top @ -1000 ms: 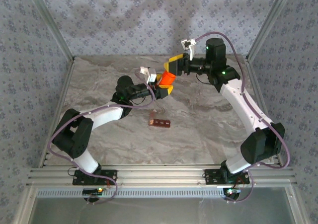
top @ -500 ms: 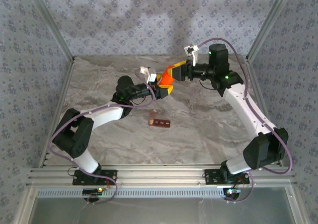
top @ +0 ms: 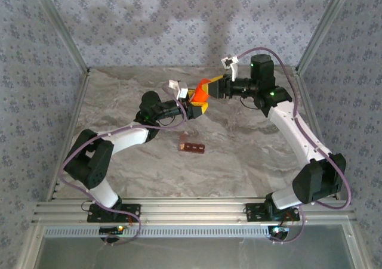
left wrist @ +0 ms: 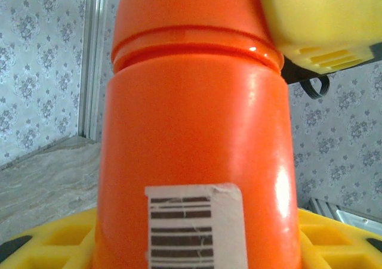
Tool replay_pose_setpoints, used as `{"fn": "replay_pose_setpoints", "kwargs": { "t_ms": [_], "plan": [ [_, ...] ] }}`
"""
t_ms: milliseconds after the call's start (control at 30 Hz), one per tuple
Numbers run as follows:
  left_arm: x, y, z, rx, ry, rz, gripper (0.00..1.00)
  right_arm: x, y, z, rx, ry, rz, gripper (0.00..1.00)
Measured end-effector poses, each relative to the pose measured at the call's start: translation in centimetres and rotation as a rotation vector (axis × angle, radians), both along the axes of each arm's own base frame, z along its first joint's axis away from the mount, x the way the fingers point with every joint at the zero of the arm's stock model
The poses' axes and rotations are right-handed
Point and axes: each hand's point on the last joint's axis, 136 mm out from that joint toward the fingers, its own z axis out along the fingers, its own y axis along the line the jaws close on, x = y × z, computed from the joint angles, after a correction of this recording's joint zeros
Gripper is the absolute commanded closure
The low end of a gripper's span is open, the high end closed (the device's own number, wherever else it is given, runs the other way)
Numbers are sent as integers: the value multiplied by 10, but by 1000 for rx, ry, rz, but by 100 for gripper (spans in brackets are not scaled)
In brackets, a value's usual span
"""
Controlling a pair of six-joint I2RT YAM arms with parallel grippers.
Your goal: Sort the pills into containers
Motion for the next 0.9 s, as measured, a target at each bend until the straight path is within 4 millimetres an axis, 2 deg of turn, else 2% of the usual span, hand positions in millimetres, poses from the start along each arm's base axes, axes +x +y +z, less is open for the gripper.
{"fn": "replay_pose_setpoints", "kwargs": {
  "t_ms": [100, 233, 367, 567, 900],
  "plan": [
    [0, 0, 0, -2, 3, -1, 100, 0, 0, 0, 1, -5, 2, 85],
    [0, 0, 0, -2, 4, 1, 100, 0, 0, 1, 4, 3, -4, 92],
    [0, 1, 1, -5, -2, -2, 100, -2, 0, 3, 3, -9, -16, 96],
    [-7, 2, 13, -40, -37, -35, 100, -10, -3, 14, -10, -76, -16, 100],
    [-7, 2, 21, -123, -25, -80, 100, -10, -5, 18, -25, -87, -36, 100]
  ]
}}
